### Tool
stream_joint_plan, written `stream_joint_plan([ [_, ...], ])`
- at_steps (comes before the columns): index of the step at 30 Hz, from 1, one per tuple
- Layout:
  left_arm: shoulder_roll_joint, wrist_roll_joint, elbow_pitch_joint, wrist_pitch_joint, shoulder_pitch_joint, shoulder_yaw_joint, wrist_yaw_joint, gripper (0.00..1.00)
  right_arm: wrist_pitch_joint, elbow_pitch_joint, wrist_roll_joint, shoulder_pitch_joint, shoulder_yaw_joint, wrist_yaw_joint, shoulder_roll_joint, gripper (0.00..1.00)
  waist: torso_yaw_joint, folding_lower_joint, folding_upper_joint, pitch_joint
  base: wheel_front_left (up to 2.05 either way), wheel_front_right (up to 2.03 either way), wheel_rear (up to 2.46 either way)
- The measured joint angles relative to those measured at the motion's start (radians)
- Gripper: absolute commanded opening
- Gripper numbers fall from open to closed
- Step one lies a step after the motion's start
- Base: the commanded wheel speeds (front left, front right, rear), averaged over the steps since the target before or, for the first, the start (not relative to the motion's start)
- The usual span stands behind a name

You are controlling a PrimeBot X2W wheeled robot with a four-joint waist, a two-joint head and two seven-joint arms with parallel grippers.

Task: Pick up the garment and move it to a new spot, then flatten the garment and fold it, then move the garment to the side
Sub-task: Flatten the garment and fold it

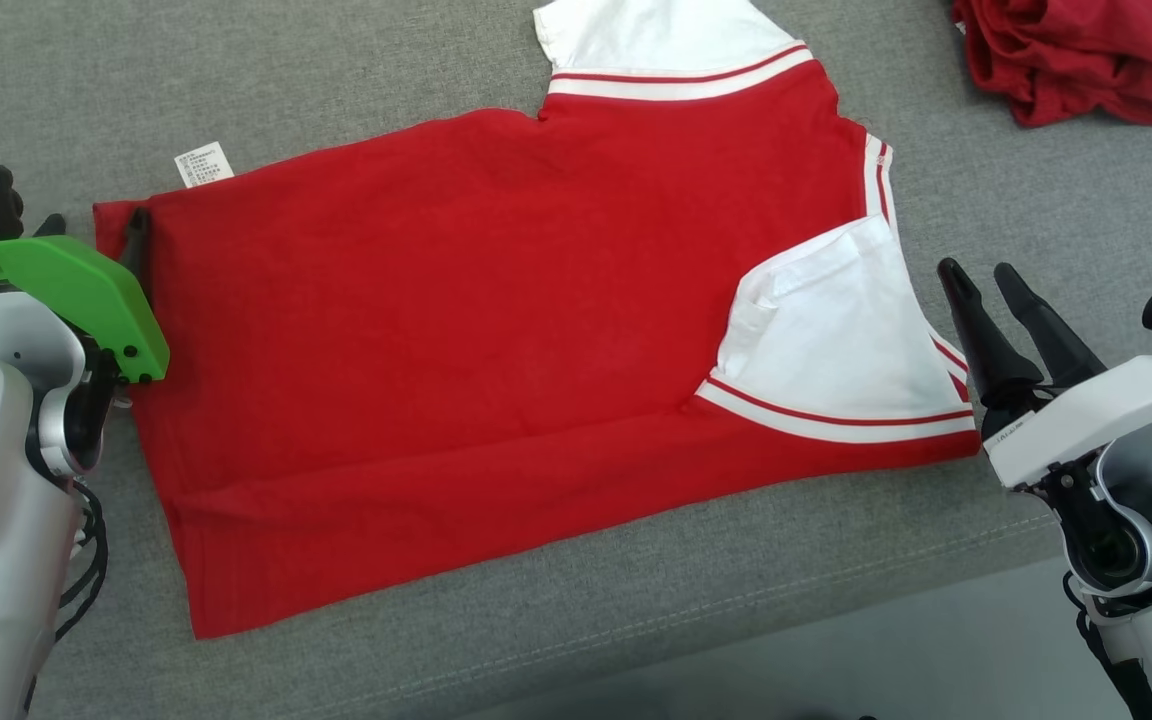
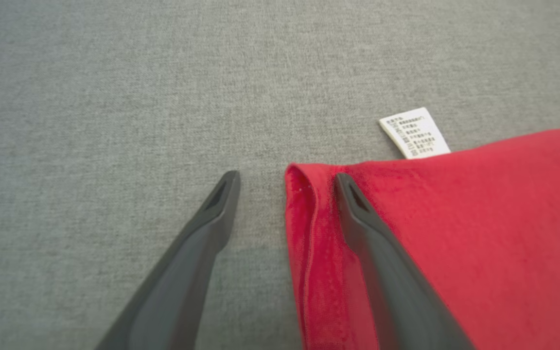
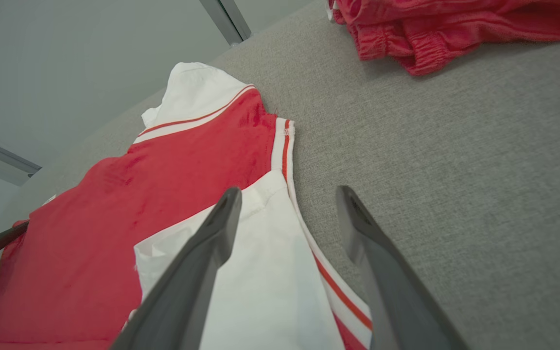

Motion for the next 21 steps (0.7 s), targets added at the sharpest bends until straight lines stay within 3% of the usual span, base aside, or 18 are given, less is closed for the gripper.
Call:
stream_joint_plan([
  [4,-0.01,0.007,0.016,-0.009,-0.014,-0.014,-0.011,1.0,-0.002,0.002,0.0,-0.008,0.007,0.0,-0.001,1.0,-0.001,0.0,0.0,0.005,0.0,0.0,0.0],
  [5,-0.012,0.009,0.019,-0.014,-0.019,-0.019,-0.014,0.91,-0.002,0.002,0.0,-0.008,0.009,0.0,-0.002,1.0,-0.001,0.0,0.0,0.006,0.0,0.0,0.0],
  [6,-0.016,0.012,0.021,-0.021,-0.022,-0.022,-0.018,0.77,-0.002,0.003,0.0,-0.009,0.01,0.0,-0.003,1.0,-0.001,0.0,0.0,0.007,0.0,0.0,0.0],
  [7,-0.019,0.014,0.023,-0.022,-0.024,-0.027,-0.02,0.55,-0.002,0.004,0.0,-0.011,0.011,0.0,-0.004,1.0,0.0,0.0,0.0,0.008,0.0,0.0,0.0],
  [10,-0.024,0.018,0.033,-0.03,-0.033,-0.037,-0.031,0.21,-0.001,0.009,-0.001,-0.019,0.011,0.0,-0.007,1.0,0.001,0.0,0.0,0.009,0.0,0.0,0.0],
  [11,-0.026,0.021,0.036,-0.032,-0.037,-0.043,-0.034,0.0,-0.001,0.011,-0.002,-0.025,0.012,0.0,-0.008,1.0,0.002,0.0,0.0,0.009,0.0,0.0,0.0],
  [21,-0.053,0.029,0.009,-0.113,-0.047,-0.056,-0.055,0.0,0.072,0.044,-0.074,-0.197,0.032,0.0,-0.058,1.0,0.045,0.0001,0.0,0.011,0.0,0.0,0.0],
])
